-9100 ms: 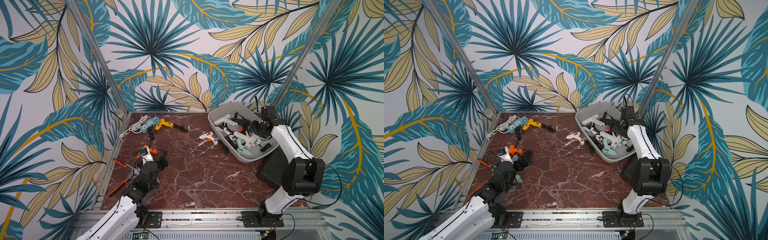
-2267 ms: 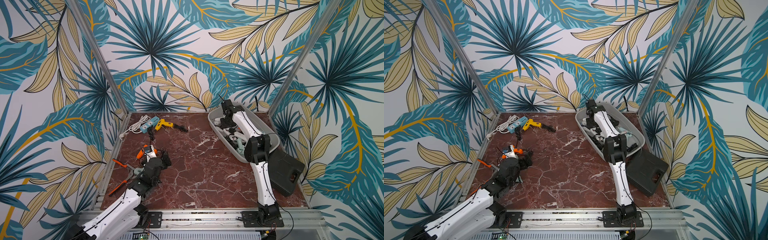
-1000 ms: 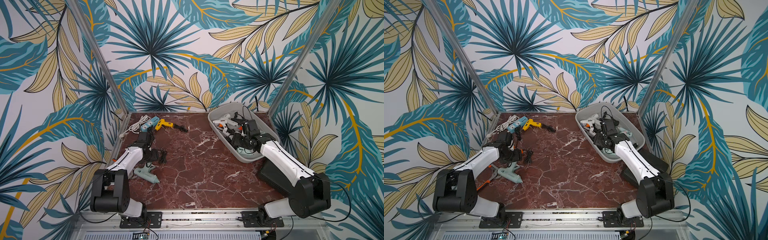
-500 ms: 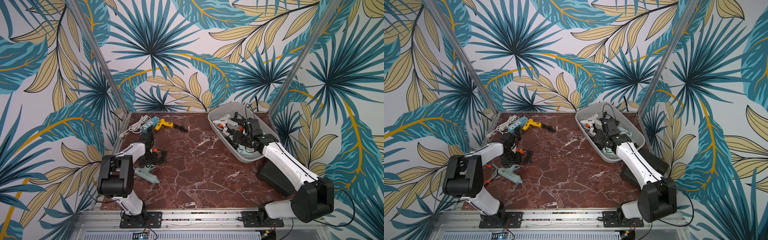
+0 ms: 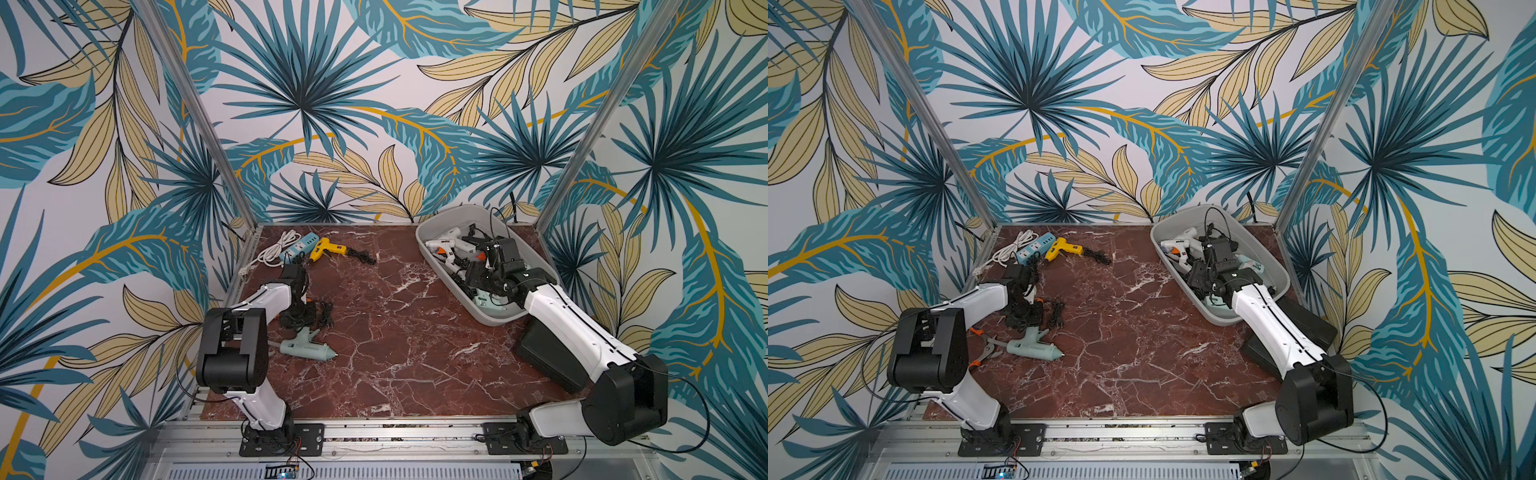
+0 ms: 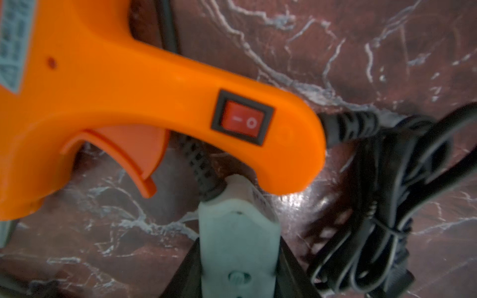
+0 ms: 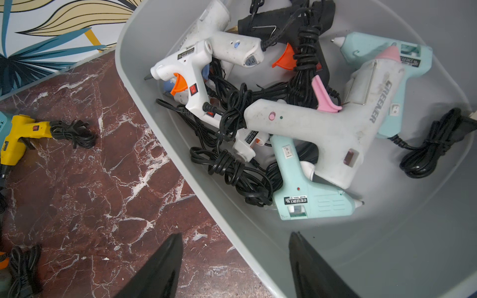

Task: Put the hot melt glue gun into the storage box
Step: Adjust the hot melt adhesive gun at the center of the board.

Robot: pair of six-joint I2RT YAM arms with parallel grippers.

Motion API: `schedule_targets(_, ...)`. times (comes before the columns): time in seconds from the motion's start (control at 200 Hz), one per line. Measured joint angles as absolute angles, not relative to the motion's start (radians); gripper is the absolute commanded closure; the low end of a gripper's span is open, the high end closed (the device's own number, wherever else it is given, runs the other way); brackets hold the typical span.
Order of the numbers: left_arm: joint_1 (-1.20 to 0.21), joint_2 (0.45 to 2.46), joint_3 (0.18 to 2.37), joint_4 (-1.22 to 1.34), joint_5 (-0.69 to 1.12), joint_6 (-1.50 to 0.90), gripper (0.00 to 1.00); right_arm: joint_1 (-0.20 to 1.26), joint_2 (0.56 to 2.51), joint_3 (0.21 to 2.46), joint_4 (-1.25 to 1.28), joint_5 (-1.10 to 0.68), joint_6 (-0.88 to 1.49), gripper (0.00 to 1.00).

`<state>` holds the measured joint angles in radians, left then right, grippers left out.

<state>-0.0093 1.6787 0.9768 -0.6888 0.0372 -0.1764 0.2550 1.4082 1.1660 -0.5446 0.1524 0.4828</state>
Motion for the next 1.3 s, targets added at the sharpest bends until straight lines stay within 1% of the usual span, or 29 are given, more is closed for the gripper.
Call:
schedule_targets(0.215, -0.1, 1.617, 0.949, -0.649, 0.124, -0.21, 1.0, 0.264, 1.408, 1.166, -0.543, 0.147, 0.483, 0.3)
schedule_targets(0.426, -0.176, 1.499, 0.945, -0.631, 0.171, -0.252, 1.0, 0.28, 1.408, 1.167, -0.532, 0.132, 0.481, 0.31)
schedule_targets(0.586, -0.189, 1.415, 0.945, -0.617, 0.185, -0.271, 1.0, 0.294, 1.411, 1.174, -0.524, 0.106, 0.471, 0.32)
schedule_targets(0.721, -0.189, 1.392, 0.925, -0.596, 0.192, -0.278, 1.0, 0.324, 1.431, 1.198, -0.516, 0.048, 0.439, 0.35)
schedule_targets(0.861, -0.189, 1.409, 0.878, -0.571, 0.218, -0.281, 1.0, 0.379, 1.499, 1.263, -0.498, -0.062, 0.386, 0.38)
schedule_targets(0.972, -0.192, 1.432, 0.846, -0.54, 0.239, -0.287, 1.0, 0.426, 1.59, 1.354, -0.488, -0.157, 0.353, 0.41)
schedule_targets(1.067, -0.201, 1.446, 0.823, -0.511, 0.255, -0.295, 1.0, 0.459, 1.678, 1.437, -0.473, -0.23, 0.34, 0.41)
schedule_targets(1.162, -0.23, 1.464, 0.814, -0.48, 0.262, -0.305, 1.0, 0.483, 1.76, 1.515, -0.464, -0.266, 0.337, 0.42)
schedule_targets(1.297, -0.31, 1.513, 0.815, -0.424, 0.271, -0.324, 1.0, 0.493, 1.841, 1.596, -0.467, -0.276, 0.337, 0.42)
